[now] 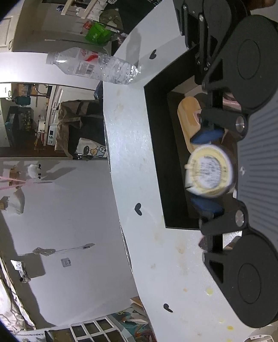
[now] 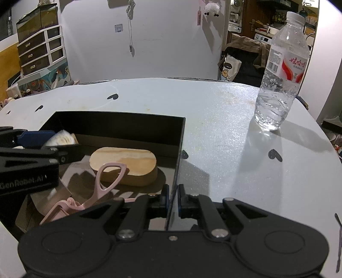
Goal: Organize rigid objects
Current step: 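Lower the tape measure into the black box and open the left tool, then move the left tool back to the brown cylinder and grasp it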
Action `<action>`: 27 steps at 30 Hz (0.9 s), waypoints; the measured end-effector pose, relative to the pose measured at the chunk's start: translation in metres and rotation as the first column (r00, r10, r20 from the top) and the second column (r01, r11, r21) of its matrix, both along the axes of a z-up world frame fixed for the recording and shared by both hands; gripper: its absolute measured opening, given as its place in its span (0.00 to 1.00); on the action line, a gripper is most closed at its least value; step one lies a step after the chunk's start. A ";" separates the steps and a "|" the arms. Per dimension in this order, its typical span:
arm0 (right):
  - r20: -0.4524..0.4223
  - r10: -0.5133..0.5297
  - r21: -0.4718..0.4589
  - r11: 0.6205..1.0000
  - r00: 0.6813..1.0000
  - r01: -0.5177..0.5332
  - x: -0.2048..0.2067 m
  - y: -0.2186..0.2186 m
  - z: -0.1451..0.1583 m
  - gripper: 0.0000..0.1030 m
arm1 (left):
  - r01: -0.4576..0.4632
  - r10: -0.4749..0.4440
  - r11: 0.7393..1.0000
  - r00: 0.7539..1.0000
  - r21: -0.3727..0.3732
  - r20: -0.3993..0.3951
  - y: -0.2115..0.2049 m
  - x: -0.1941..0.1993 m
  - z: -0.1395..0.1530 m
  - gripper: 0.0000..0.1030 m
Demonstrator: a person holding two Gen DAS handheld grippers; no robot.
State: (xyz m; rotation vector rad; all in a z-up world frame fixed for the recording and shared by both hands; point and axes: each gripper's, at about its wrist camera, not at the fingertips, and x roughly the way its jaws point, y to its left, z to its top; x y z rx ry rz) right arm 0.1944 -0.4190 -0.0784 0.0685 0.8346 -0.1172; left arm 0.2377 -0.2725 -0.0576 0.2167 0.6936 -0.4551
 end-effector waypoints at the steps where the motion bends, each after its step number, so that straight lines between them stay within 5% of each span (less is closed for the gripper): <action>1: 0.000 0.000 0.000 1.000 1.000 0.000 0.000 0.000 0.000 0.08 | 0.004 -0.004 1.000 1.000 0.001 0.002 0.000 -0.002 0.000 0.82; 27: 0.000 0.002 0.003 1.000 1.000 -0.002 -0.001 0.001 0.000 0.08 | 0.095 -0.095 0.995 0.995 -0.029 0.020 0.035 -0.080 0.029 0.98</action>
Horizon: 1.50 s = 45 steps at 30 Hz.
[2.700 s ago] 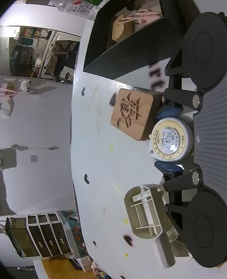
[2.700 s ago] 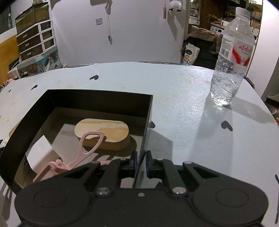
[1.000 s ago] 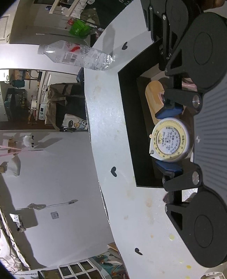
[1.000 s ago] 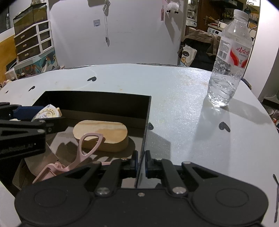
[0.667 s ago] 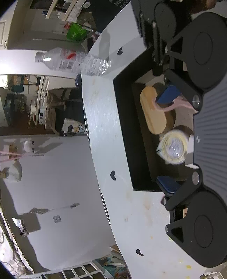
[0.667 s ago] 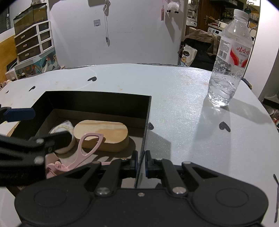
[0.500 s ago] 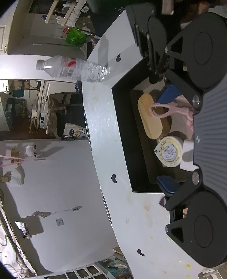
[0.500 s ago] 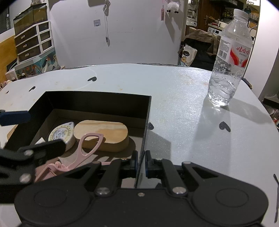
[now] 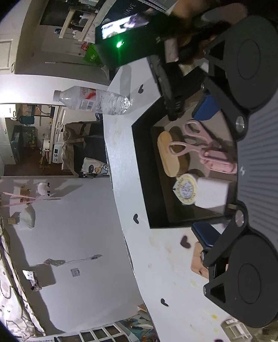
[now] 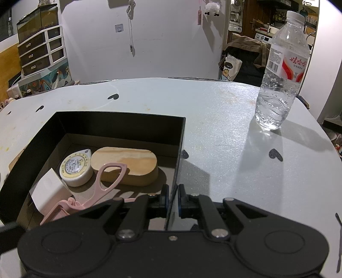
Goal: Organize rigid objects
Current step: 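Move the left tool back to the brown cylinder and grasp it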
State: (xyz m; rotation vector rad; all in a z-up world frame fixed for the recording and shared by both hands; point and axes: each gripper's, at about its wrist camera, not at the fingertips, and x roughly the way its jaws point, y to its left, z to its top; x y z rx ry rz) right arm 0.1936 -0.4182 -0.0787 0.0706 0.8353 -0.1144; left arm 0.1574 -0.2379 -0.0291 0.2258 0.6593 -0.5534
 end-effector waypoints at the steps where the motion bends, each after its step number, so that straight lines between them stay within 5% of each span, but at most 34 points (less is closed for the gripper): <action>1: 0.000 0.000 0.000 1.000 1.000 0.000 0.000 0.000 0.000 0.08 | -0.004 0.004 1.000 1.000 -0.001 0.003 0.004 -0.004 0.000 0.98; 9: 0.001 0.000 0.001 1.000 1.000 0.000 0.000 0.000 0.000 0.08 | -0.100 0.100 0.995 0.994 0.000 0.050 0.044 -0.030 -0.007 0.99; 16: 0.001 0.001 -0.001 1.000 1.000 -0.001 -0.001 0.001 0.000 0.08 | -0.253 0.251 0.967 0.959 -0.005 0.134 0.091 -0.044 -0.019 0.99; 28: 0.000 0.004 -0.006 1.000 1.000 -0.004 -0.002 0.002 0.001 0.08 | -0.569 0.568 0.822 0.817 -0.021 0.096 0.185 -0.043 -0.046 1.00; 35: 0.000 0.004 -0.006 1.000 1.000 -0.004 -0.002 0.002 0.001 0.08 | -0.656 0.653 0.755 0.754 0.016 0.072 0.227 -0.050 -0.062 1.00; 39: 0.001 0.004 -0.006 1.000 1.000 -0.004 -0.002 0.002 0.001 0.08 | -0.674 0.673 0.738 0.737 0.004 0.063 0.239 -0.046 -0.068 1.00; 45: 0.000 0.003 -0.007 1.000 1.000 -0.003 -0.002 0.002 0.001 0.08 | -0.645 0.646 0.763 0.763 -0.025 0.011 0.245 -0.024 -0.078 1.00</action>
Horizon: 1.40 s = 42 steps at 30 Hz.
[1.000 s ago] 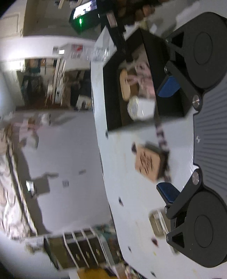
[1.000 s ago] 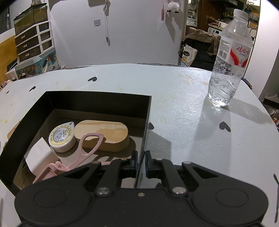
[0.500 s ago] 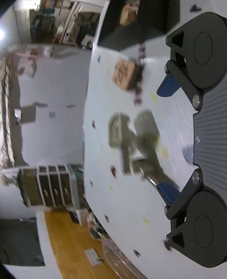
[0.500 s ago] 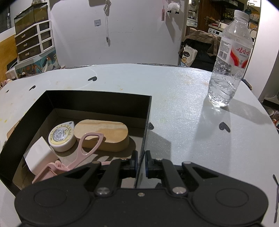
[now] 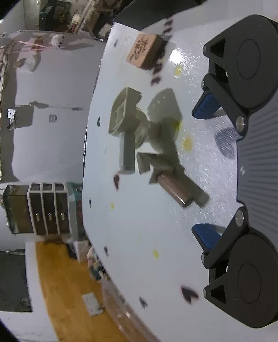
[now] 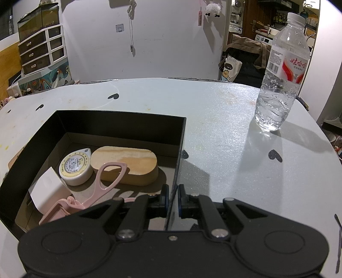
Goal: Organize rigid objects
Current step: 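Move the left tool back to the brown cylinder and grasp it, then lift the brown cylinder with the left tool and carry it toward the box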
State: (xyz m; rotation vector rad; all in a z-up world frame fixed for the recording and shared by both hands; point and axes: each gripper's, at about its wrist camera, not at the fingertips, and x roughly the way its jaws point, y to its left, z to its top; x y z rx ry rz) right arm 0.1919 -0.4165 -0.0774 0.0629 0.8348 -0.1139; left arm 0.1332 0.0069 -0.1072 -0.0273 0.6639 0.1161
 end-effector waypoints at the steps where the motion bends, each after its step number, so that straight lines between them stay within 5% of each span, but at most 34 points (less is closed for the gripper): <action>1: 0.000 0.000 -0.001 1.000 1.000 0.000 0.000 0.000 0.000 0.08 | 0.007 -0.007 1.000 1.000 -0.007 0.013 0.001 0.003 0.001 0.99; 4: -0.003 0.001 -0.003 1.000 1.000 -0.001 0.000 0.000 0.000 0.08 | -0.008 0.006 1.000 0.998 0.022 0.061 0.007 0.018 0.005 0.99; 9: -0.008 0.002 -0.011 1.000 1.000 -0.002 0.002 0.001 -0.001 0.08 | 0.025 -0.019 0.995 0.998 -0.098 0.064 0.021 0.036 0.003 0.87; 13: -0.013 0.003 -0.017 1.000 1.000 -0.003 0.003 0.001 -0.002 0.08 | 0.057 -0.052 0.994 0.997 -0.093 0.061 0.007 0.033 0.003 0.80; 18: -0.016 0.003 -0.022 1.000 1.000 -0.003 0.004 0.001 -0.004 0.08 | 0.068 -0.062 0.994 0.996 -0.085 0.071 -0.013 0.025 0.003 0.51; 23: -0.017 0.003 -0.024 1.000 1.000 -0.004 0.004 0.002 -0.004 0.07 | 0.006 -0.006 1.000 0.999 -0.008 0.048 -0.020 0.029 0.003 0.50; 35: -0.017 0.003 -0.024 1.000 1.000 -0.004 0.004 0.002 -0.004 0.07 | -0.124 0.124 0.992 0.991 -0.009 0.049 -0.026 0.057 0.004 0.48; 39: -0.017 0.003 -0.026 1.000 1.000 -0.004 0.004 0.002 -0.004 0.07 | -0.177 0.179 0.983 0.982 -0.039 0.062 -0.018 0.054 0.005 0.25; 42: -0.018 0.004 -0.027 1.000 1.000 -0.004 0.004 0.002 -0.005 0.07 | -0.196 0.204 0.975 0.976 -0.103 0.074 -0.006 0.051 0.005 0.21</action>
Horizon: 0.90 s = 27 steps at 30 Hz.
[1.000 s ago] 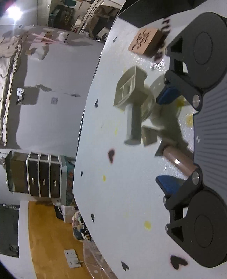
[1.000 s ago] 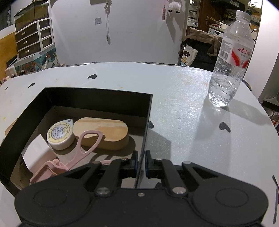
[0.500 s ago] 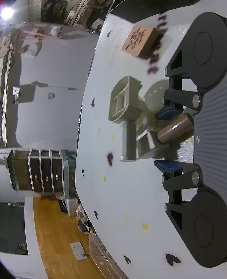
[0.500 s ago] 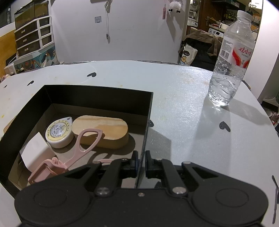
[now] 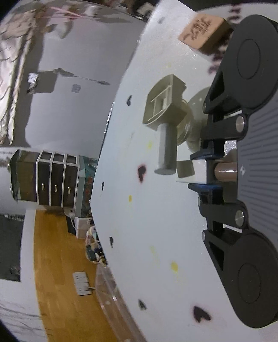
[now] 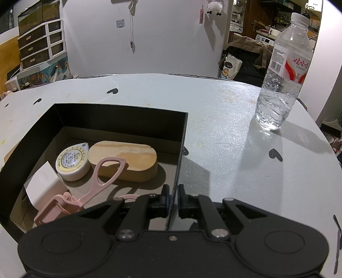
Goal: Organize rigid objects
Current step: 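Lift the brown cylinder with the left tool and carry it toward the box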
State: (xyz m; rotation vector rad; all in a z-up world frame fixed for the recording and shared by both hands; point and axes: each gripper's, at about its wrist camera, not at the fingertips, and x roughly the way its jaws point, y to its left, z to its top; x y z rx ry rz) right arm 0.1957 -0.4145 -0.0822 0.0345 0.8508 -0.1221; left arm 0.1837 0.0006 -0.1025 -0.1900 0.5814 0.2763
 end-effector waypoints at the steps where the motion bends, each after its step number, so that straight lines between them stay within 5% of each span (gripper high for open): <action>1: 0.000 0.000 0.001 1.000 1.000 0.000 0.000 0.000 0.000 0.07 | 0.000 0.000 1.000 1.000 -0.016 0.007 0.002 -0.001 0.000 0.21; 8: 0.001 0.000 0.001 1.000 1.000 0.000 0.000 0.000 0.000 0.07 | -0.004 0.007 0.996 0.999 -0.089 0.035 0.002 -0.014 -0.001 0.21; 14: 0.001 0.000 0.004 1.000 1.000 0.000 0.000 0.000 0.000 0.07 | 0.154 -0.152 0.985 0.988 -0.079 0.028 -0.031 -0.044 -0.001 0.21; 22: 0.001 0.000 0.007 1.000 1.000 0.000 0.000 -0.001 0.000 0.07 | 0.391 -0.383 0.911 0.920 -0.132 0.082 -0.086 -0.058 0.025 0.21; 27: 0.001 0.000 0.007 1.000 1.000 0.000 0.000 -0.001 0.000 0.07 | 0.536 -0.515 0.836 0.841 -0.118 0.169 -0.133 -0.060 0.054 0.21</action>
